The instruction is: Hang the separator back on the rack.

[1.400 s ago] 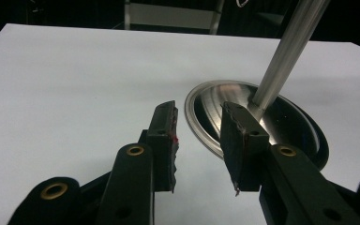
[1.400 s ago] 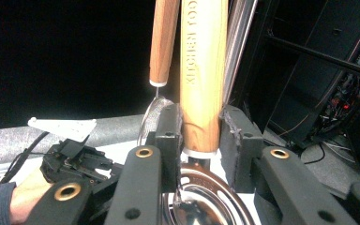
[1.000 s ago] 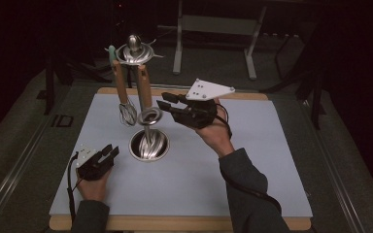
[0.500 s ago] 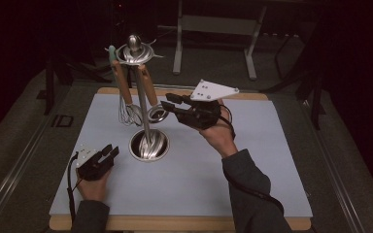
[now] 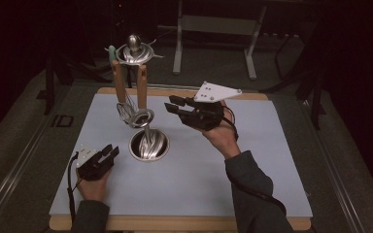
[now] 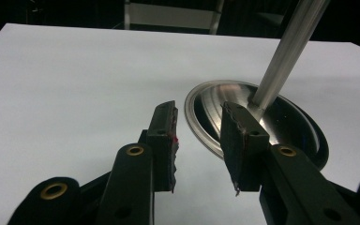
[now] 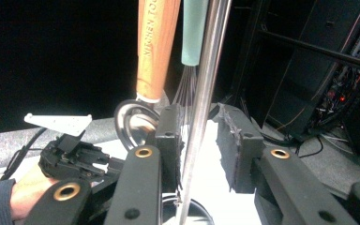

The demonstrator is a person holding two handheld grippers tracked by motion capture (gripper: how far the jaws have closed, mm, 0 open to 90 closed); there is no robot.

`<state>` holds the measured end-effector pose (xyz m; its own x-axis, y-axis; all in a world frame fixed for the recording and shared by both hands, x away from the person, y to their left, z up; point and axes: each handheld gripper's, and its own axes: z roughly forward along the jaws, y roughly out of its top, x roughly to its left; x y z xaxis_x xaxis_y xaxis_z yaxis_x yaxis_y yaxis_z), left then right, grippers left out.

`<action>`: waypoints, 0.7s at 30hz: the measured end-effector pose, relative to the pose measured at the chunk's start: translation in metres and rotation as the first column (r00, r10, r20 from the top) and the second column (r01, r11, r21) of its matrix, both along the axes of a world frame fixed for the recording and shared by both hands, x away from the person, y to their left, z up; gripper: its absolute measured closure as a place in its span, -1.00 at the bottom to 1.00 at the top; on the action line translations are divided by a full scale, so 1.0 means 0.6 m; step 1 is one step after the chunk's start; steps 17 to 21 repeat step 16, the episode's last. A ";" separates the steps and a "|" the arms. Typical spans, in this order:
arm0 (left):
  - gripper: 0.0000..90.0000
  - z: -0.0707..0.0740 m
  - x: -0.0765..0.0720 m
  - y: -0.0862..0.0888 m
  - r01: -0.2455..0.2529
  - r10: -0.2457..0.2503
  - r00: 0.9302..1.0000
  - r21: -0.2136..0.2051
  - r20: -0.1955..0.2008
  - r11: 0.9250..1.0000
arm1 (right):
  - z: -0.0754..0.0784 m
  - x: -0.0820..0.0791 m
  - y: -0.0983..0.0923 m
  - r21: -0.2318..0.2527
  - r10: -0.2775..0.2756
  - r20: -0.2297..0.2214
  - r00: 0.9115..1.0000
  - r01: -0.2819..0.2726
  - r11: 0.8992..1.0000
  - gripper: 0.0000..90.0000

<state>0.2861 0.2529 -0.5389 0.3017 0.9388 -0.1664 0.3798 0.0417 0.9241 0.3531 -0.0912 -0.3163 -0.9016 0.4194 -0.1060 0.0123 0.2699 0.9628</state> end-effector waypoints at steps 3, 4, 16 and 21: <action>0.49 0.000 0.000 0.000 0.000 0.000 1.000 -0.001 0.000 1.000 | -0.004 0.002 -0.004 0.001 -0.006 -0.007 1.000 0.006 1.000 0.55; 0.49 0.000 0.000 0.000 0.000 0.000 1.000 0.000 -0.001 1.000 | -0.006 0.003 -0.006 -0.001 -0.008 -0.010 1.000 0.008 1.000 0.55; 0.47 0.000 0.001 0.000 -0.001 0.001 1.000 0.004 -0.003 1.000 | -0.044 0.016 -0.034 -0.030 -0.052 -0.073 0.996 0.050 0.998 0.49; 0.47 0.000 0.001 0.000 -0.001 0.001 1.000 0.004 -0.003 1.000 | -0.044 0.016 -0.034 -0.030 -0.052 -0.073 0.996 0.050 0.998 0.49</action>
